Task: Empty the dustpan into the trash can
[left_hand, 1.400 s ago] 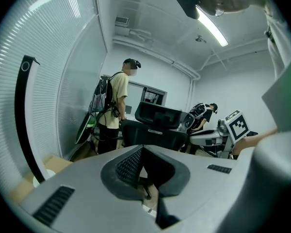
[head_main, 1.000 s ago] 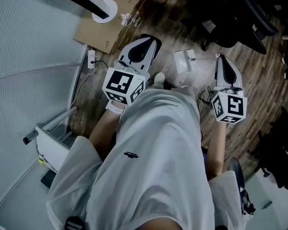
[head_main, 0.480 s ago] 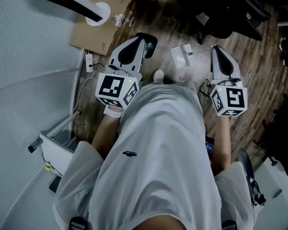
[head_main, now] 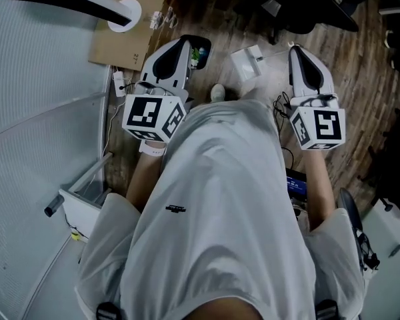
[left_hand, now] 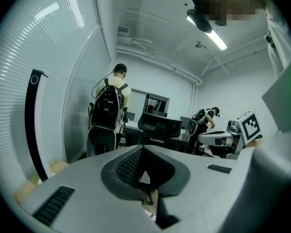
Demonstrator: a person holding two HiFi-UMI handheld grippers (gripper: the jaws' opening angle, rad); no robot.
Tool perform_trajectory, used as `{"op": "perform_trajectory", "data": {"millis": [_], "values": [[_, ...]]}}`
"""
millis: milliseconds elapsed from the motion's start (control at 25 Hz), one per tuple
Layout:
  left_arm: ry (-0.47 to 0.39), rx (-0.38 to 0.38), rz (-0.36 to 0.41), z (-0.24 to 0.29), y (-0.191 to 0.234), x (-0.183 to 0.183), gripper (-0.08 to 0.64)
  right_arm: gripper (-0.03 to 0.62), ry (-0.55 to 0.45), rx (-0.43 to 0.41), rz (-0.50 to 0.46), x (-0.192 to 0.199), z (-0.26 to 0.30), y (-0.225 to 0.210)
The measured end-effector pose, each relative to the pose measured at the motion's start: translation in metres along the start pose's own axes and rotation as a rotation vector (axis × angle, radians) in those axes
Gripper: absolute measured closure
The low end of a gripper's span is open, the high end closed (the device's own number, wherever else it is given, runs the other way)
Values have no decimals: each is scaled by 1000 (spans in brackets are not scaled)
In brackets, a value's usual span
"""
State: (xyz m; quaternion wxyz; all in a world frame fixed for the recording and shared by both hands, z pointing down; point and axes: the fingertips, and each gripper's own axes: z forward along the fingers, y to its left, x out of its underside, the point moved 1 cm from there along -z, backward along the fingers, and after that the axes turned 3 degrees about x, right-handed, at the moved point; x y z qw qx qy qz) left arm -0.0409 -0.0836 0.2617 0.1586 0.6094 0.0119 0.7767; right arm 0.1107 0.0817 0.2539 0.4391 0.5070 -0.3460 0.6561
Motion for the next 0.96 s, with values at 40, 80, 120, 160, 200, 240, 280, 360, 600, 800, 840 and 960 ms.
{"op": "perform_trajectory", "data": {"millis": [40, 80, 120, 160, 200, 240, 280, 360, 600, 800, 840, 960], "values": [[1, 4, 3, 0, -2, 0, 554, 581, 1, -1, 7, 2, -1, 1], [1, 9, 6, 0, -4, -1, 554, 581, 1, -1, 14, 3, -2, 2], [2, 13, 8, 0, -5, -2, 554, 581, 2, -1, 16, 4, -3, 3], [2, 17, 8, -1, -7, -2, 554, 581, 2, -1, 15, 4, -4, 5], [1, 20, 7, -1, -9, -2, 554, 581, 0, -1, 9, 3, -4, 6], [-2, 22, 5, 0, -10, -2, 554, 581, -3, -1, 1, 1, -4, 6], [-6, 25, 2, 1, -10, -2, 554, 581, -6, 0, -6, -1, -4, 6], [-6, 26, -7, 1, -9, 0, 554, 581, -8, -2, -6, -3, -4, 10], [-4, 37, -24, 1, -11, 4, 554, 581, 24, -59, -29, 4, -7, 22], [-3, 41, -29, 3, -10, 5, 554, 581, 27, -59, -19, 7, -9, 21], [-1, 41, -29, 3, -10, 6, 554, 581, 27, -58, -19, 8, -8, 21], [4, 40, -29, 2, -9, 7, 554, 581, 33, -54, -17, 10, -8, 22]]}}
